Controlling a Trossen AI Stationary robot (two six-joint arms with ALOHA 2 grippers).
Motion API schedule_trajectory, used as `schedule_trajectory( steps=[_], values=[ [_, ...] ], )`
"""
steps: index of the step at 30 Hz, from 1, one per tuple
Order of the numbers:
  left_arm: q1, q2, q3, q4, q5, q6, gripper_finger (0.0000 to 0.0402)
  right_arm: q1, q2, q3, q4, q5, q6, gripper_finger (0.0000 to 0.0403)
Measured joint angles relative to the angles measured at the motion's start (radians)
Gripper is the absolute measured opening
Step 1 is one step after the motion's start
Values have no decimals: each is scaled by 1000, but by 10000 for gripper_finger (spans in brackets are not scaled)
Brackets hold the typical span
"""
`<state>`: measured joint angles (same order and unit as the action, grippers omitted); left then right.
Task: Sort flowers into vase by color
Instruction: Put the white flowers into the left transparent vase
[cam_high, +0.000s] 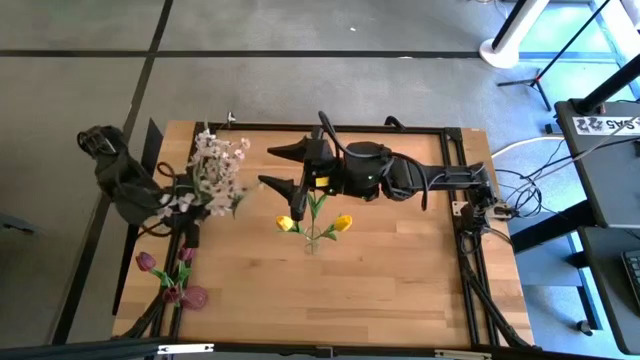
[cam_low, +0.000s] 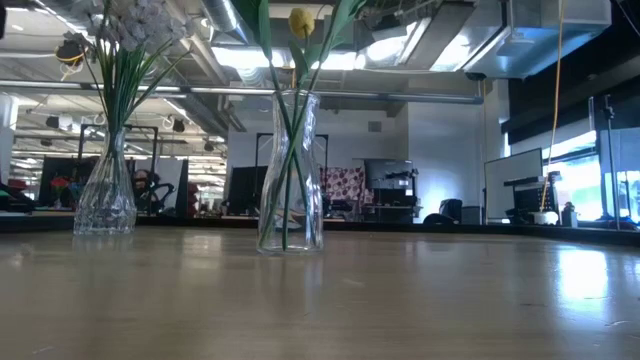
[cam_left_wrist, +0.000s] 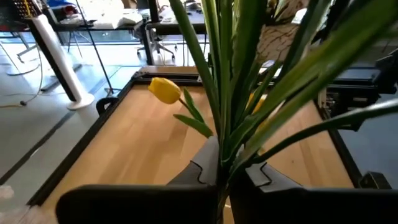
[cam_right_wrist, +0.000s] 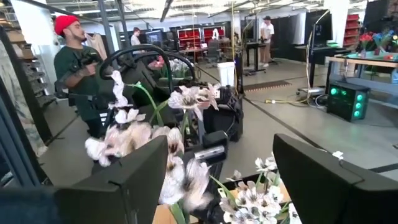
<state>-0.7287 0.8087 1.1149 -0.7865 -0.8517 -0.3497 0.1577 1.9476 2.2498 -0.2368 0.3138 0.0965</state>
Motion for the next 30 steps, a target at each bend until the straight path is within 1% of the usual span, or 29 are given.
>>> schedule_trajectory(
  steps=[2, 4, 8, 12, 15, 17, 19, 21, 22, 24, 26, 28, 30],
  values=[
    [-36, -20, 0, -19, -30, -15, 8, 0, 0, 0, 1, 1, -15, 291],
    [-69, -34, 0, 3, -57, -14, 9, 0, 0, 0, 2, 15, -44, 291],
    [-132, -26, -1, 124, -59, 24, 9, -1, 0, 0, 16, 25, -100, 291],
    [-178, -5, -36, 265, -55, 95, 10, -1, -6, 12, 58, 34, -148, 291],
    [-173, -13, -118, 479, -57, 162, 10, 5, -22, 51, 43, 26, -152, 291],
    [-155, -15, -196, 665, -54, 218, 10, 19, -36, 69, 34, 0, -130, 291],
    [-126, -7, -280, 885, -35, 282, 10, 48, -57, 69, -2, -3, -125, 291],
    [-93, 5, -350, 1080, -22, 342, 10, 85, -61, 69, -5, 17, -128, 291],
    [-80, 8, -378, 1138, 3, 365, 10, 106, -64, 67, -16, 38, -134, 291],
    [-62, 8, -408, 1151, 69, 404, 8, 143, -66, 66, -17, 72, -155, 291],
    [-58, 9, -415, 1094, 85, 439, 7, 176, -72, 66, -20, 124, -172, 291],
    [-66, 4, -413, 1012, 46, 486, 7, 206, -73, 67, -24, 176, -186, 291],
    [-97, -17, -399, 926, -27, 538, 7, 229, -72, 67, -40, 217, -187, 291]
  ],
)
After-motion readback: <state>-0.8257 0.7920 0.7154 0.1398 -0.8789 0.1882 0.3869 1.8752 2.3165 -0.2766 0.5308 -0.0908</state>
